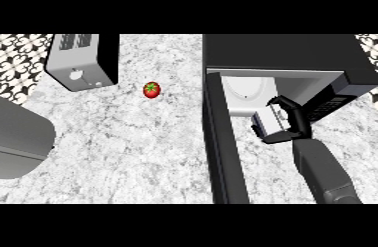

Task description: Pick up the milk, place it into the microwave and close the microwave

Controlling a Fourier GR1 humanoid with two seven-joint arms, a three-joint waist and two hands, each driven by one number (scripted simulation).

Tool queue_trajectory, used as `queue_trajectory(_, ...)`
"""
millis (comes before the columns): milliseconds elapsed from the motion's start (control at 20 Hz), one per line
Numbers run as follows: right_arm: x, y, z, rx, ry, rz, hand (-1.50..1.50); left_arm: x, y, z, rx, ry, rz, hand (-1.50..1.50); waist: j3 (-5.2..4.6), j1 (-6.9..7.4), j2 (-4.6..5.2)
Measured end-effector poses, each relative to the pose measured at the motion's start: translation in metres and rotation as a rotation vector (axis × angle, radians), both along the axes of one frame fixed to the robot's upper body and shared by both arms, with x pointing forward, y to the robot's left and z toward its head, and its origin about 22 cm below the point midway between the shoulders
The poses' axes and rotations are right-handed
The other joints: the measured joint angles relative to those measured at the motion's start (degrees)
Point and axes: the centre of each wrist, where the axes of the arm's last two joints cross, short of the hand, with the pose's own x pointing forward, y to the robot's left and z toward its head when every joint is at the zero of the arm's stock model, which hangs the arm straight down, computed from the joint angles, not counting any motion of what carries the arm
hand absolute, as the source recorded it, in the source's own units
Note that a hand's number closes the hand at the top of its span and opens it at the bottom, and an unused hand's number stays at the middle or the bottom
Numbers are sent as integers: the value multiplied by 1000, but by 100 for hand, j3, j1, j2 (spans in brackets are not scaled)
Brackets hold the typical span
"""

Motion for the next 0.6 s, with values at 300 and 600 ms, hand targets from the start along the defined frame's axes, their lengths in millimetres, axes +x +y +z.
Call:
queue_trajectory(300, 0, 1, -1, -29, 1, -22, 150, 9, 1, -2, -1, -33, -19, -150, -18, 17, -6)
queue_trajectory(600, -5, 3, -6, -106, -37, -115, 150, 15, 2, -2, -6, -61, -34, -150, -30, 116, -4)
